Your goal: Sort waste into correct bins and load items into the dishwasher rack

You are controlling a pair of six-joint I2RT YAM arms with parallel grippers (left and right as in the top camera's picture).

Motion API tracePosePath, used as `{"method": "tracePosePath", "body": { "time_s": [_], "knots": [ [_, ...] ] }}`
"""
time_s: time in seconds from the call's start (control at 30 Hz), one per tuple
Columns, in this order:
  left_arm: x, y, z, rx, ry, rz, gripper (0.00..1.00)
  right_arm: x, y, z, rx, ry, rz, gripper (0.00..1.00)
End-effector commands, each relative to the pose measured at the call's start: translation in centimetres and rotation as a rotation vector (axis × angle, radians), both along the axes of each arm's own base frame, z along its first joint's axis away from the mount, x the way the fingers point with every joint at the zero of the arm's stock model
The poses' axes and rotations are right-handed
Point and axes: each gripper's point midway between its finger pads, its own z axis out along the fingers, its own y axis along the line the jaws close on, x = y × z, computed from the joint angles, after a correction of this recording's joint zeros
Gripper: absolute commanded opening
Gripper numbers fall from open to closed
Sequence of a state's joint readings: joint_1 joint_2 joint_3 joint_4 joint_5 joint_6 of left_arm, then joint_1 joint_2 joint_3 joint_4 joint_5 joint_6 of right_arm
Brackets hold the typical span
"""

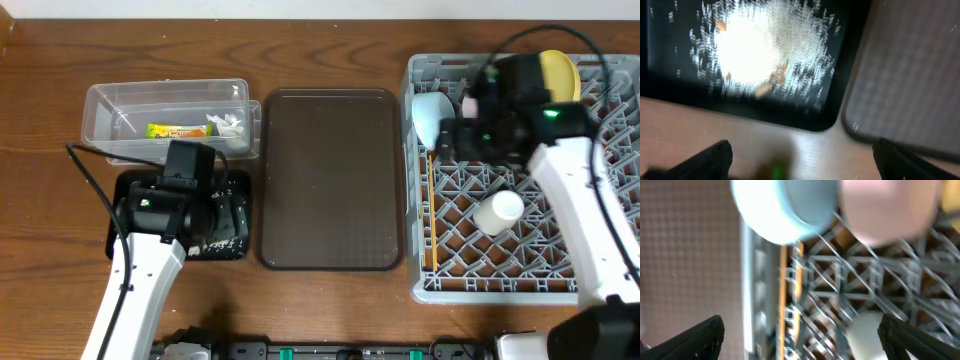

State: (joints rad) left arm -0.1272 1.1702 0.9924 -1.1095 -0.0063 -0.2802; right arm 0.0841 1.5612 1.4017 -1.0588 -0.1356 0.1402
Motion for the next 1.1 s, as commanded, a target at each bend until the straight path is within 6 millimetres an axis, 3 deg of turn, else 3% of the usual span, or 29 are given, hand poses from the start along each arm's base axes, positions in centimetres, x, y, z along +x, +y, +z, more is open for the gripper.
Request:
{"method": "tracePosePath", "body": {
  "time_s": [0.0,0.23,0.43,0.57,0.8,1.07],
  "knots": [
    [-0.9,0.1,0.2,0.006,0.011,-0.023,0.93,-1.0,-1.4,0.6,0.015,0.020,-0.005,0.99],
    [-1.3,-0.1,3.6,-0.013,-0.227,-0.070,0.93,-3.4,-2.3,2.0,0.011,-0.066,-0.025,0.99],
    [-3.0,-0.7,7.0,-0.061,-0.503,-0.099,0.93,-6.4,-2.4,3.9,-0.010,-0.355,0.012,0.99],
    [-3.3,-0.6,9.0,-0.077,-0.626,-0.098,0.93,-8.8,-3.8,5.1,-0.078,-0.507,-0.035,0.99],
    [-3.6,-0.6,9.5,-0.081,-0.658,-0.098,0.94,-13.2,-3.8,6.1,-0.076,-0.575,-0.037,0.99],
    [-3.6,-0.6,9.5,-0.081,-0.658,-0.098,0.94,-16.0,-3.8,3.9,-0.079,-0.457,-0.032,0.99]
  ]
}}
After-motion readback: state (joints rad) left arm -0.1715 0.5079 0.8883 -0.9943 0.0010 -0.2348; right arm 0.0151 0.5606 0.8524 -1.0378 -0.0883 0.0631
